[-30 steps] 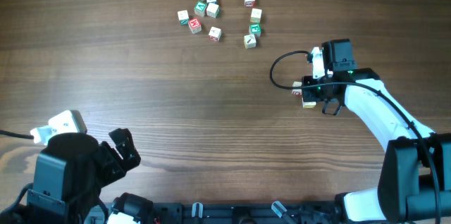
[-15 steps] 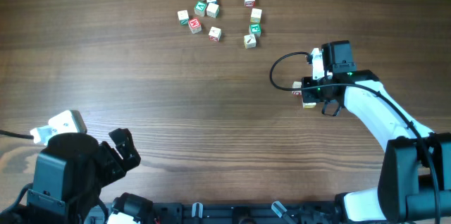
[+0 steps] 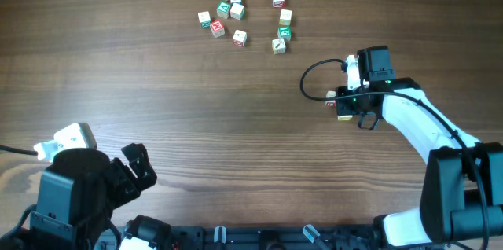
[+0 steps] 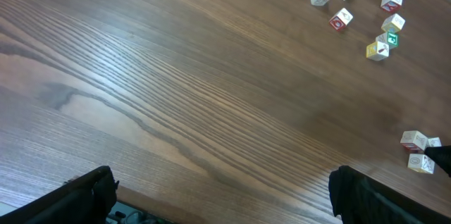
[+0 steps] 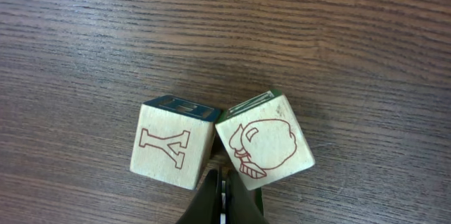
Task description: Form a circle
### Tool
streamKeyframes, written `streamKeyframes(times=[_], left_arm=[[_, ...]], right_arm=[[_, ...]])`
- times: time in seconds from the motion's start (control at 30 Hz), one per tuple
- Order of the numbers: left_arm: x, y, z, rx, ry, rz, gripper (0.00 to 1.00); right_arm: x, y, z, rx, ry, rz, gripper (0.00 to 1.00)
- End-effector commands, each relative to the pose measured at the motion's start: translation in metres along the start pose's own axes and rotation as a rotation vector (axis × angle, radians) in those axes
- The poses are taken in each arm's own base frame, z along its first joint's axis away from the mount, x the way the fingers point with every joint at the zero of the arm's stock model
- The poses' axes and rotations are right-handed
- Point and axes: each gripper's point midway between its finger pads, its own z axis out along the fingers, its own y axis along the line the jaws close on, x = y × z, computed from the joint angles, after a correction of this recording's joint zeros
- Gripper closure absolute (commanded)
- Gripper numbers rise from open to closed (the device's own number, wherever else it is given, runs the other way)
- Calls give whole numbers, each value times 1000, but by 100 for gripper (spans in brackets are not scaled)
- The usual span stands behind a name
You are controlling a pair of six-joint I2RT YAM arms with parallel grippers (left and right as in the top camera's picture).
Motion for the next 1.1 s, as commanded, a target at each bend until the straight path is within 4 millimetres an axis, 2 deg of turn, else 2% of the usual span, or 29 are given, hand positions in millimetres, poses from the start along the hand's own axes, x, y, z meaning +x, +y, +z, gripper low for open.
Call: streamKeyframes(times=[0.0, 0.57, 0.73, 0.83, 0.9, 0.93, 1.07], left_arm=[[0, -1, 0, 1, 3, -16, 0], [0, -1, 0, 1, 3, -16, 0], [0, -1, 0, 1, 3, -16, 0], [0, -1, 0, 1, 3, -16, 0], [0, -1, 0, 1, 3, -16, 0], [0, -1, 0, 1, 3, -16, 0], [0, -1, 0, 1, 3, -16, 0]], right_arm=[[5, -3, 5, 14, 17, -9, 95], [3, -4, 4, 24, 14, -1, 96], [-9, 9, -12, -42, -16, -6, 96], [-23, 14, -33, -58, -96, -7, 96], [-28, 6, -41, -14, -128, 60, 96], [-27, -6, -41, 50, -130, 138, 96], [-14, -22, -35, 133, -108, 313, 96]])
